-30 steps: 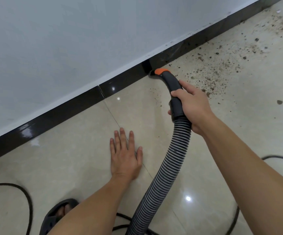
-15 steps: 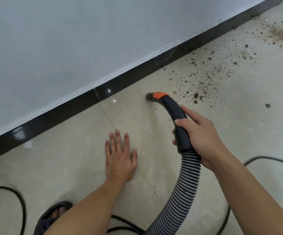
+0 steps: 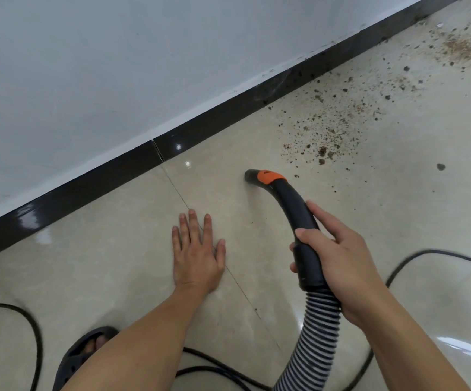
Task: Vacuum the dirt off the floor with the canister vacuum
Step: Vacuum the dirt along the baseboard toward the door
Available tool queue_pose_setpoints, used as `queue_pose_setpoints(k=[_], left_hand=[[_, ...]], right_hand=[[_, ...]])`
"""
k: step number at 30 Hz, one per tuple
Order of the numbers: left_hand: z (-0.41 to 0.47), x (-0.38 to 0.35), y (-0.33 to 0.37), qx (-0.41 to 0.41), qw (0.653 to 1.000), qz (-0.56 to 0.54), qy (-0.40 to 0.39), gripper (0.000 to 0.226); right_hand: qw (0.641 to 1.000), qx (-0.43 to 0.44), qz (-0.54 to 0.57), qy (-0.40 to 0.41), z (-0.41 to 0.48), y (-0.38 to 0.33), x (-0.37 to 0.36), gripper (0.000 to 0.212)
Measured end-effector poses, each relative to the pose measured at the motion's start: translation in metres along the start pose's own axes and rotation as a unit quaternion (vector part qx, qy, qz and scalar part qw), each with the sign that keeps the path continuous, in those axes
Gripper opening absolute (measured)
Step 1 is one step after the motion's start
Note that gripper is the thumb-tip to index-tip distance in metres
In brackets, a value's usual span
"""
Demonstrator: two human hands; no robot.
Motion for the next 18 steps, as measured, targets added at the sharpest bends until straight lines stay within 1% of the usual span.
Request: queue_pose_setpoints(k=[4, 8, 10, 12, 14, 18], left_hand=[[0.001, 0.0, 0.001, 0.0, 1.0, 0.002, 0.004, 0.069], [0.0, 0.001, 0.0, -0.002, 1.0, 0.008, 0.01, 0.072], [0.0, 0.001, 0.001, -0.002, 1.0, 0.006, 0.014, 0.072], [0.001, 0.001, 0.002, -0.002, 1.0, 0.007, 0.015, 0.072], [0.0, -0.002, 0.002, -0.002, 1.0, 0.007, 0.012, 0.071], [-0.001, -0.001, 0.001, 0.001, 1.0, 0.015, 0.006, 0.069]], right_hand=[[1.0, 0.009, 0.016, 0.012, 0.009, -0.007, -0.005, 0.052], [1.0, 0.019, -0.017, -0.004, 0.002, -0.004, -0.002, 0.049], [0.999, 0.004, -0.027, 0.017, -0.01, 0.009, 0.016, 0.049], [0.998, -0.013, -0.021, 0.052, -0.02, 0.023, 0.042, 0.049], [0.997, -0.025, -0.013, 0.07, -0.027, 0.032, 0.06, 0.051], [0.999, -0.035, -0.004, 0.029, -0.042, 0.039, 0.059, 0.05]])
Point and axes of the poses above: each hand's wrist, its own z-axis towards the middle knuckle, its own x-axis out of the back of the hand, y = z × x, the point moved 10 cm from there along z, towards the middle knuckle, and after that the axes turned 10 degrees about -z, right-handed, at the moved point
